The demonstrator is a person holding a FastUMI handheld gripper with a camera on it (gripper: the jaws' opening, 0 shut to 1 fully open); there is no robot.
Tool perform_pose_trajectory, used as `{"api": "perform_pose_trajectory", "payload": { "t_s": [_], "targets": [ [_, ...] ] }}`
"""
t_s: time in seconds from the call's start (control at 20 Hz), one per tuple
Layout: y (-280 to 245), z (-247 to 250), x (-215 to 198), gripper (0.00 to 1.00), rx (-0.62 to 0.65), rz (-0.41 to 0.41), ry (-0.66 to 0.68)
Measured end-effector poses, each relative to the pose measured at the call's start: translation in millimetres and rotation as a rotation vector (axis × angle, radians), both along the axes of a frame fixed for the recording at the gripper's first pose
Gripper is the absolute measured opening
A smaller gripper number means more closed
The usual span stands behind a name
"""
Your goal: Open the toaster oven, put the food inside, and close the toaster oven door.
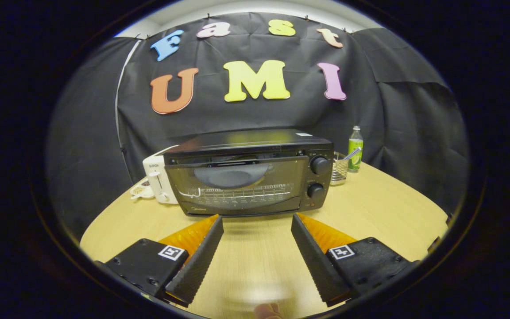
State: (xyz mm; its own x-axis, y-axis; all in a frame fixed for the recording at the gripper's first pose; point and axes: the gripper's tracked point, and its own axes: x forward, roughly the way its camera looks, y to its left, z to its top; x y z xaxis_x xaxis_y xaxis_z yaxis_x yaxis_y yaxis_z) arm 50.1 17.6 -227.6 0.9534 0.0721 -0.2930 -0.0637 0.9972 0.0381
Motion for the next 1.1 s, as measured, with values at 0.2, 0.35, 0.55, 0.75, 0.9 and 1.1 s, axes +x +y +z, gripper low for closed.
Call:
{"api": "perform_pose_trajectory", "payload": {
  "t_s": [0.2,0.35,0.55,0.75,0.9,1.1],
  "targets": [
    [-12.3,34.8,-25.5,1.0,0.028,0.003,-0.041],
    [-25.8,63.0,-49.8,1.0,0.055,0.005,-0.066],
    [-55.5,109.9,-78.3,1.0,0.073,-0.038,-0.129],
    [-64.6,160.7,-105.7,1.0,0.08,-0.032,-0.226],
    [-61.5,192.6,-131.1,1.0,0.09,0.002,-0.281],
    [-48.6,218.5,-158.1,1.0,0.056,0.061,-0.328]
  ]
}}
